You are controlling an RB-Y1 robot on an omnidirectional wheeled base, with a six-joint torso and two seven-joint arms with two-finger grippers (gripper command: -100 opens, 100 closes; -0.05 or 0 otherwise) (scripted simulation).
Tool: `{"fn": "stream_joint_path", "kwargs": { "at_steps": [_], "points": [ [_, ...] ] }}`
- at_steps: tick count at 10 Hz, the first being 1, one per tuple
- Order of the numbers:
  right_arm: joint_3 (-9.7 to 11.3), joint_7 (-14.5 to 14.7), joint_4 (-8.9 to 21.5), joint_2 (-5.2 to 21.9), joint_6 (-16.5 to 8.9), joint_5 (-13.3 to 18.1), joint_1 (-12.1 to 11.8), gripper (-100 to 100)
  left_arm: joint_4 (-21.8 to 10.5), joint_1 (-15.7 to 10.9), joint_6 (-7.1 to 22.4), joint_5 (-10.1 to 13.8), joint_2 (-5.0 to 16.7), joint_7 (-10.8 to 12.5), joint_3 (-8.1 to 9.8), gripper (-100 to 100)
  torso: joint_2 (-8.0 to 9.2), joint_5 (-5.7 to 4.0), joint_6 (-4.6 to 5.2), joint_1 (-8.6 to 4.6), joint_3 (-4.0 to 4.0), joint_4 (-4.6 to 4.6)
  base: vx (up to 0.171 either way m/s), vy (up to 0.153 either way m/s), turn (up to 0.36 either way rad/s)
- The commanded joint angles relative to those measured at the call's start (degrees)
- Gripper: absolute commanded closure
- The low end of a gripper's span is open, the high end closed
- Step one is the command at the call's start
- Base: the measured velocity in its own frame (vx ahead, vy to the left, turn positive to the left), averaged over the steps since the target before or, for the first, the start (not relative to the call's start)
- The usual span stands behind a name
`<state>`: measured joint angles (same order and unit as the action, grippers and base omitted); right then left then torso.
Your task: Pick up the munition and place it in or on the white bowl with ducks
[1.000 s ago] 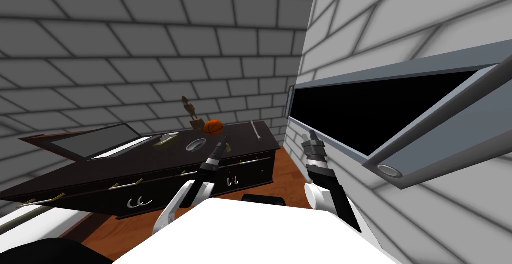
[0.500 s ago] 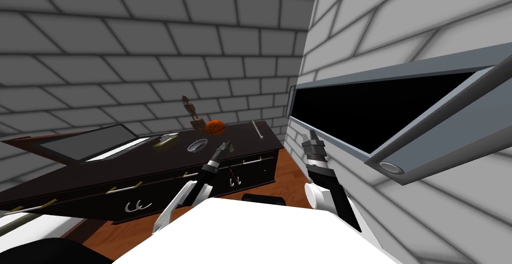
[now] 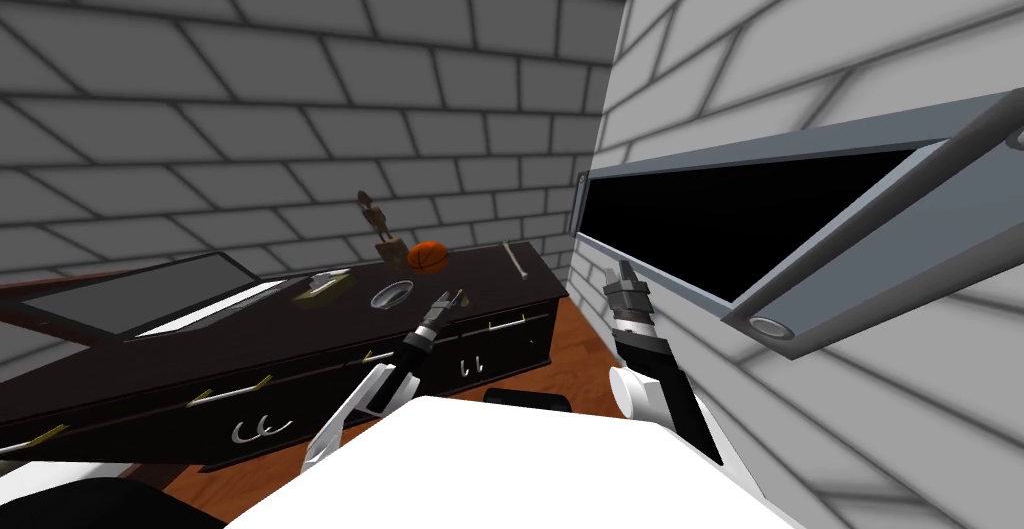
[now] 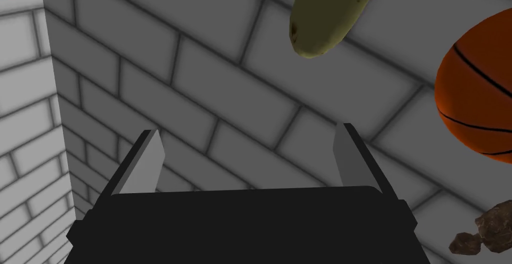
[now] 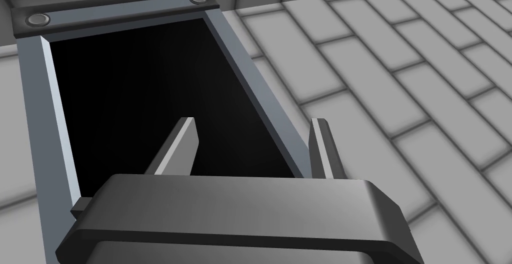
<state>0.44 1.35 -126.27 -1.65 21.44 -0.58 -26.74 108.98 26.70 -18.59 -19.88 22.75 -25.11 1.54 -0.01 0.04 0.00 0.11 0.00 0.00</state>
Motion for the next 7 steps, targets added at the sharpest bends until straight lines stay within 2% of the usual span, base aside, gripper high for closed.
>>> {"fn": "stream_joint_path", "kwargs": {
  "at_steps": [1, 7],
  "points": [
    [0.0, 0.0, 0.0, 0.0, 0.0, 0.0, 0.0, 0, -1.9, -0.8, -0.2, -1.7, 0.9, -1.0, 0.03, -100, 0.00, 0.00, 0.00, 0.00, 0.00, 0.00, -0.008, 0.026, -0.074],
    [0.0, 0.0, 0.0, 0.0, 0.0, 0.0, 0.0, 0, -9.8, -3.6, -3.3, -7.3, 3.2, -3.4, 0.88, -100, 0.00, -0.02, 0.00, -0.09, 0.00, 0.00, -0.008, 0.011, -0.079]
  ]
}}
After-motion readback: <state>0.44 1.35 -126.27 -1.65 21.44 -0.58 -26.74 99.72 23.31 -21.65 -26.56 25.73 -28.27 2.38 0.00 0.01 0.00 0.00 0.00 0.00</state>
